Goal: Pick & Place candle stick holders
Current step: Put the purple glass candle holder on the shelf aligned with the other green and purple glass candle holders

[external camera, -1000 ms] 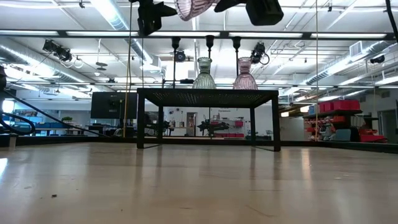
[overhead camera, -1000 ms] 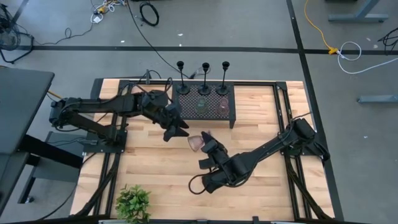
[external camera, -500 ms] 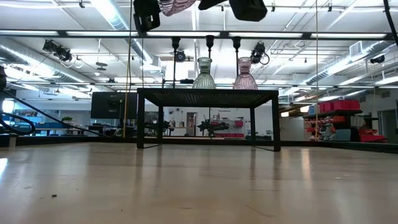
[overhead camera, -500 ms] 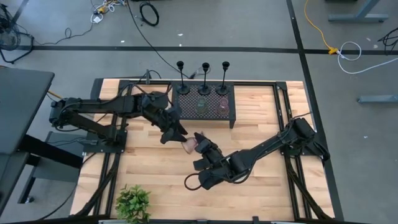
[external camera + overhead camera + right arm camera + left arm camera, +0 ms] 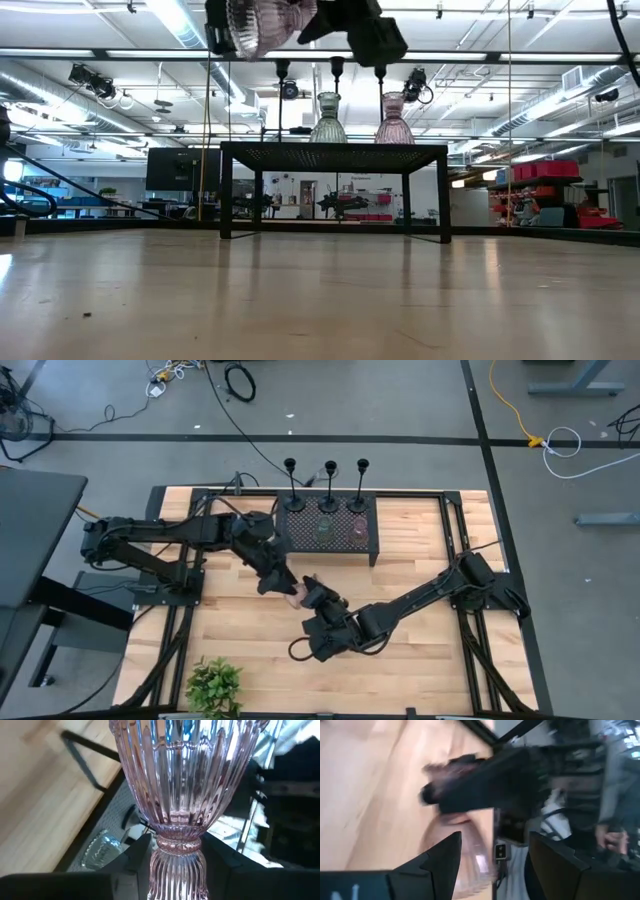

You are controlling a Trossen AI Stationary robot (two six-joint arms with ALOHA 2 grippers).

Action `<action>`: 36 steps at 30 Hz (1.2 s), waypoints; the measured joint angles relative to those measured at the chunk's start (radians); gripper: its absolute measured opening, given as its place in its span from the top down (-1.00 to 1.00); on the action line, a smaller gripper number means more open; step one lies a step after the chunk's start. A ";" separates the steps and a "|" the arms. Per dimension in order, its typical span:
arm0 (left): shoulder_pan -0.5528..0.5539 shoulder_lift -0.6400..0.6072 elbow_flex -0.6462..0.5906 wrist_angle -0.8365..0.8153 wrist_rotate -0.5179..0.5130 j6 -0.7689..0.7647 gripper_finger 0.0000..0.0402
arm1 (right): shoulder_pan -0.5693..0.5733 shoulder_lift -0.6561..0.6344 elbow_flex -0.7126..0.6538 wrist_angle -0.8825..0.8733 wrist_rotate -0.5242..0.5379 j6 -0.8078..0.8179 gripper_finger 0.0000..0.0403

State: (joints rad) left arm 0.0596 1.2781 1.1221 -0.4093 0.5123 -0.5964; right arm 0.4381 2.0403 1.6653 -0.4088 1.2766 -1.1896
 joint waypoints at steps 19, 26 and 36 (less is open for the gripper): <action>-0.030 0.060 0.000 -0.030 0.023 -0.048 -0.16 | 0.000 -0.008 0.001 0.060 -0.011 -0.020 0.38; -0.045 0.063 0.000 0.015 0.006 0.005 -0.16 | -0.008 -0.010 0.001 0.061 -0.002 -0.015 0.38; -0.046 0.062 0.001 -0.007 -0.033 0.020 -0.17 | -0.012 -0.010 0.001 0.043 0.004 -0.008 0.38</action>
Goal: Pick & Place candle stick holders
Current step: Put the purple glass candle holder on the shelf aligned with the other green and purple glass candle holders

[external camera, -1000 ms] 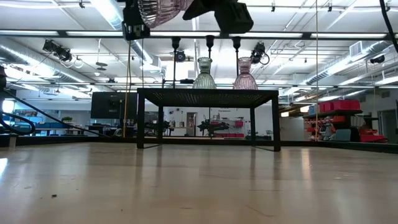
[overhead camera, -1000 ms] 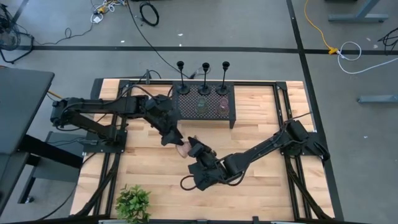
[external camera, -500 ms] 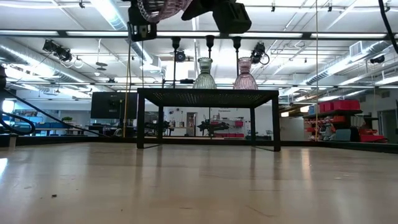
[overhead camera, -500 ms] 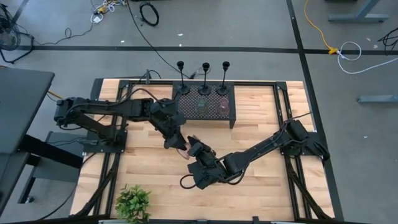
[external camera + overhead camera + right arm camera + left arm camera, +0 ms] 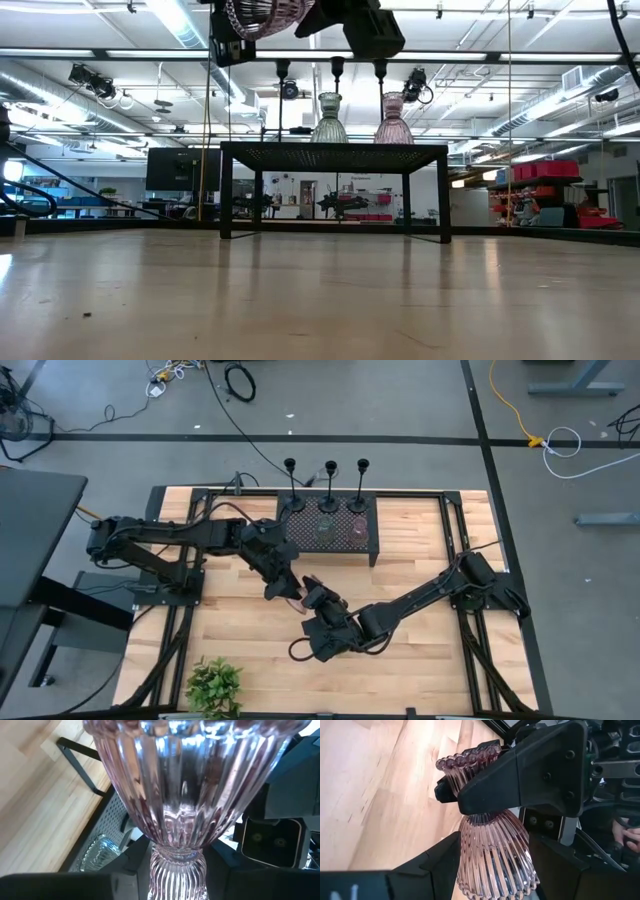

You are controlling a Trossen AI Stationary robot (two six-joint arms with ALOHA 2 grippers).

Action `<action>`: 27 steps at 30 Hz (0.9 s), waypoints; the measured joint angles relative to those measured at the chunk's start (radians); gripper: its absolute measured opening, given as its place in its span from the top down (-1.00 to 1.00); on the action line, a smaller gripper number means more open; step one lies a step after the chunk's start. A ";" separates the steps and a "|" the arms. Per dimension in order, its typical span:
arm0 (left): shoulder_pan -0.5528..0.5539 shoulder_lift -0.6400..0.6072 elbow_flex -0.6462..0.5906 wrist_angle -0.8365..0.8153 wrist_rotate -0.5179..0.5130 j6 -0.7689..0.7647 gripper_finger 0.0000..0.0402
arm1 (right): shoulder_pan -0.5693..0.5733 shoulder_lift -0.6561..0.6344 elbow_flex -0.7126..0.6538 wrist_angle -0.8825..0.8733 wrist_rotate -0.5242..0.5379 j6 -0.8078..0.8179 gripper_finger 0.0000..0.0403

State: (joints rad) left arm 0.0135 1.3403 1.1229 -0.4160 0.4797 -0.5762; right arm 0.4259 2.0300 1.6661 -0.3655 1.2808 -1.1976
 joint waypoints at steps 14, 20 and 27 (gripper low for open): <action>0.000 0.000 0.000 0.001 0.015 -0.041 -0.17 | 0.001 0.000 0.000 -0.010 0.009 0.011 0.38; -0.007 -0.004 -0.002 0.018 0.027 -0.042 -0.17 | 0.001 0.000 0.001 -0.014 0.017 0.019 0.38; -0.005 -0.005 -0.002 0.027 -0.009 -0.043 -0.17 | 0.000 0.000 0.002 -0.022 0.027 0.031 0.38</action>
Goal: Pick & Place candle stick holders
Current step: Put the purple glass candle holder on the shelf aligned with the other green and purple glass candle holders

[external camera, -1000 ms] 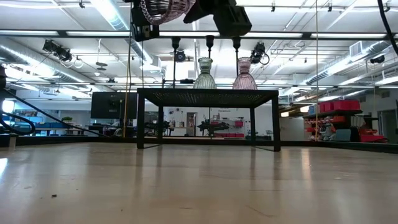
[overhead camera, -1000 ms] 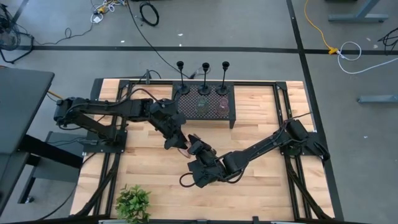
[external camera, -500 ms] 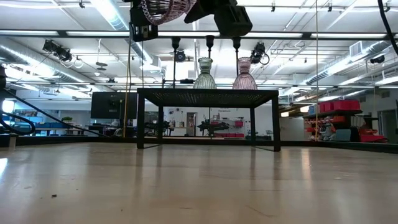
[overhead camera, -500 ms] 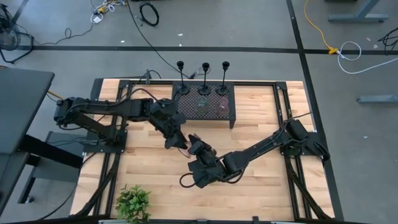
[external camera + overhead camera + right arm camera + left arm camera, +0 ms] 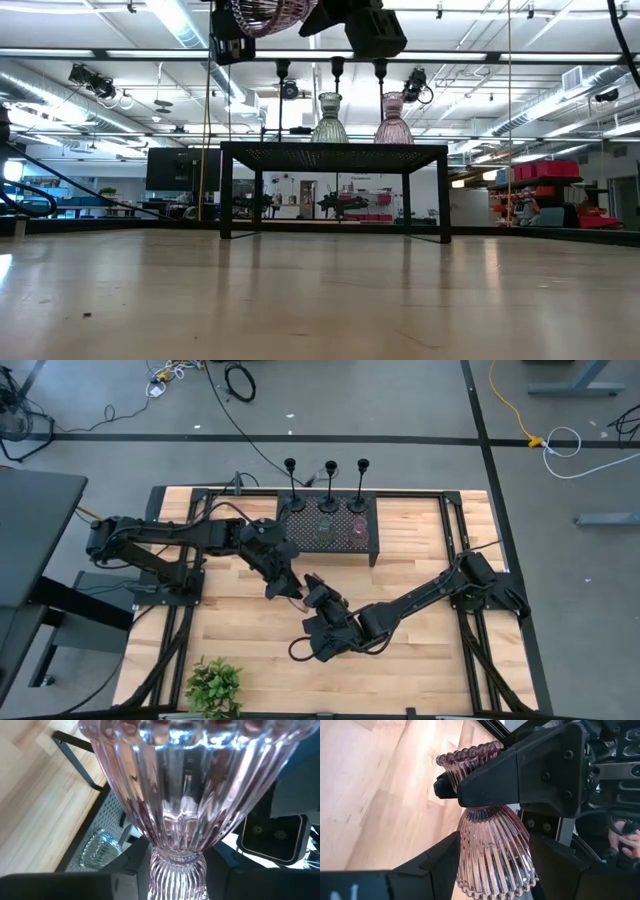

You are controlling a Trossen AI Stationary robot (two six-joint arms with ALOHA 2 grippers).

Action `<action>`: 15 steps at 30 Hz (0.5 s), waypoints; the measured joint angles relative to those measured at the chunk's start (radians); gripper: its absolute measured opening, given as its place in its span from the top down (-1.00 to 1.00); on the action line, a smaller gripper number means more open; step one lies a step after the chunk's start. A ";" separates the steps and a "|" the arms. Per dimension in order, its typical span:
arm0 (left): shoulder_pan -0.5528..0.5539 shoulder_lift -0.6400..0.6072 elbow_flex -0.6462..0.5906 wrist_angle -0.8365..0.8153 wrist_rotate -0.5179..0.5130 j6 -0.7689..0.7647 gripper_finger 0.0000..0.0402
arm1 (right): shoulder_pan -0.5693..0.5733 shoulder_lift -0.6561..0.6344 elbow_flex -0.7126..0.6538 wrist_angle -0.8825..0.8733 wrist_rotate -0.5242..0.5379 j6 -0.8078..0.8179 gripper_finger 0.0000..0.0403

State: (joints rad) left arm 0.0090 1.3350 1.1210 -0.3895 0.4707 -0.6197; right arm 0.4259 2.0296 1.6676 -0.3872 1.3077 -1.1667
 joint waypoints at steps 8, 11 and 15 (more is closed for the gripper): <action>-0.001 0.000 0.000 0.017 0.009 -0.056 -0.17 | -0.006 0.000 0.000 0.002 0.000 0.007 0.38; 0.000 0.000 0.000 0.012 0.012 -0.088 -0.17 | -0.017 0.000 0.000 0.003 -0.006 0.007 0.38; 0.002 0.000 0.000 0.010 -0.006 -0.134 -0.17 | -0.028 0.000 0.000 0.000 -0.012 0.003 0.38</action>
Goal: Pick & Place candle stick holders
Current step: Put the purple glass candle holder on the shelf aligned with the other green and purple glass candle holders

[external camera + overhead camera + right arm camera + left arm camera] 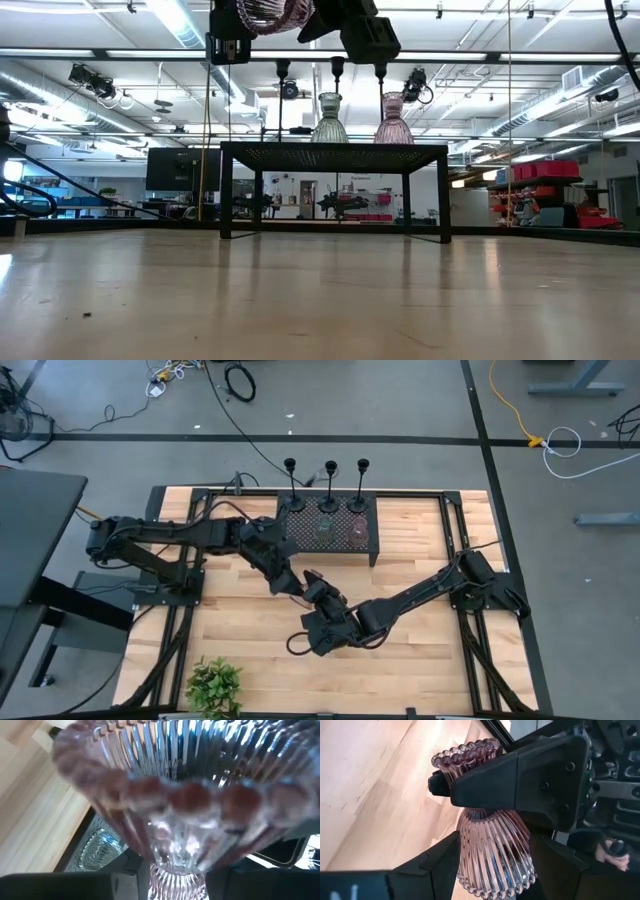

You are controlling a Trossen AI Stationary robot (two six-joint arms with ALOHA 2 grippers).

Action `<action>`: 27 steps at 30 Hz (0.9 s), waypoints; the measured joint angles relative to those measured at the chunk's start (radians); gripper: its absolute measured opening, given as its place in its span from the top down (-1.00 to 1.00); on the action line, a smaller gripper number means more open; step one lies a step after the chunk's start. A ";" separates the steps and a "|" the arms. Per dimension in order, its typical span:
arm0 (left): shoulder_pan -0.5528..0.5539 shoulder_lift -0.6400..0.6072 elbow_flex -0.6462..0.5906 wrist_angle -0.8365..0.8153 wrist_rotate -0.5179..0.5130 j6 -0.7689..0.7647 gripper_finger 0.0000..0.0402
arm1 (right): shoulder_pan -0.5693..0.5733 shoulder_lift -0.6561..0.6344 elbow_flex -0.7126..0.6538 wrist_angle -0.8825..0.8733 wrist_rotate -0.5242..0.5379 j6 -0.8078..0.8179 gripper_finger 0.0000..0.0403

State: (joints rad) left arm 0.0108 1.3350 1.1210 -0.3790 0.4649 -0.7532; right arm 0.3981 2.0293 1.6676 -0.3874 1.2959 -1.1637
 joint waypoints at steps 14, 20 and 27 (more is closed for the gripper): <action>0.004 0.000 0.000 0.007 0.056 0.002 -0.67 | 0.000 0.000 0.000 0.024 0.013 0.004 0.38; 0.003 0.011 0.000 0.014 0.041 0.000 -0.77 | 0.002 0.000 0.000 0.032 0.013 -0.004 0.38; 0.003 0.010 0.000 0.018 -0.026 -0.017 -0.77 | 0.003 0.000 0.000 0.034 0.011 -0.008 0.38</action>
State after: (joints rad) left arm 0.0143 1.3445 1.1210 -0.3614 0.4393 -0.7705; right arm 0.4011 2.0289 1.6676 -0.3531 1.3067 -1.1718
